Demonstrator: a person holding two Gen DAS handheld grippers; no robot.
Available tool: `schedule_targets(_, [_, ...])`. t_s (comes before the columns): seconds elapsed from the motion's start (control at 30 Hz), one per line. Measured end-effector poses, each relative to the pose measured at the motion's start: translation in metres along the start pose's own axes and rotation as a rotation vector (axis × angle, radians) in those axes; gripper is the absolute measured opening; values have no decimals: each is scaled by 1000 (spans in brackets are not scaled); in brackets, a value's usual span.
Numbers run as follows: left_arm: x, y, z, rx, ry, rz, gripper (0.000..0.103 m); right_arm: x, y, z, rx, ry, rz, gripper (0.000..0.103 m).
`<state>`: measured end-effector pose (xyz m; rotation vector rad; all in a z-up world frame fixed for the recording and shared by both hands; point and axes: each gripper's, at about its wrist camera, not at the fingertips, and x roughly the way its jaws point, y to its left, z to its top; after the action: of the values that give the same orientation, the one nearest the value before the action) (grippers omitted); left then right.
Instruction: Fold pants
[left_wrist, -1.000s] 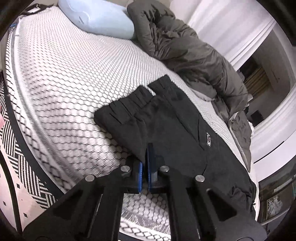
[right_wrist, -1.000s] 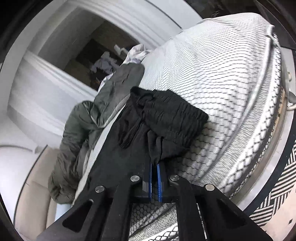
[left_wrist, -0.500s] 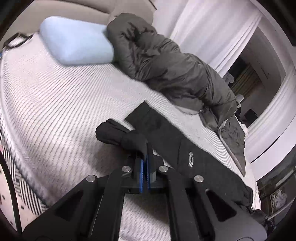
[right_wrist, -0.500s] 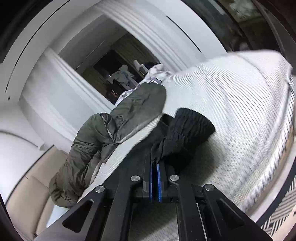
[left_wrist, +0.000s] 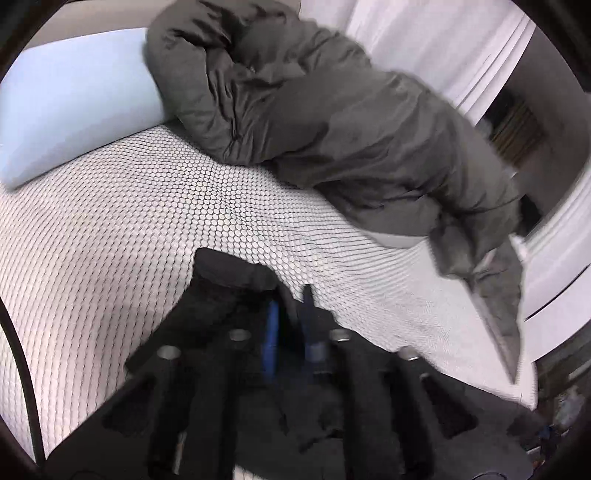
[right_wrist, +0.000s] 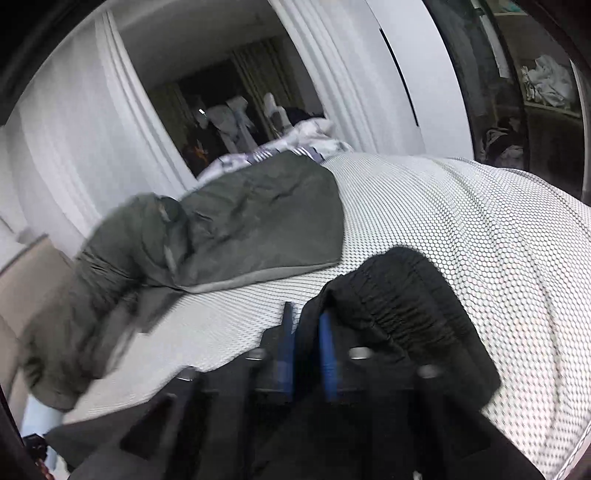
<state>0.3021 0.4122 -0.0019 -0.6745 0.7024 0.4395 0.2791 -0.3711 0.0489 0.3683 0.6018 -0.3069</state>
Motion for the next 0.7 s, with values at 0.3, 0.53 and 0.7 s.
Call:
schedule_targets(0.3, [1,-7,-29,45,-15,23,92,13,-4,-14,-39,46,-13,66])
schedule_targets(0.53, [-68,-5,-104,41,8,-97,95,-20,-15,-43,19,131,165,88])
schedule_targets(0.7, [-90,-9,-164,10,80,-200,95,-41,-25,-74,74,189,252,91])
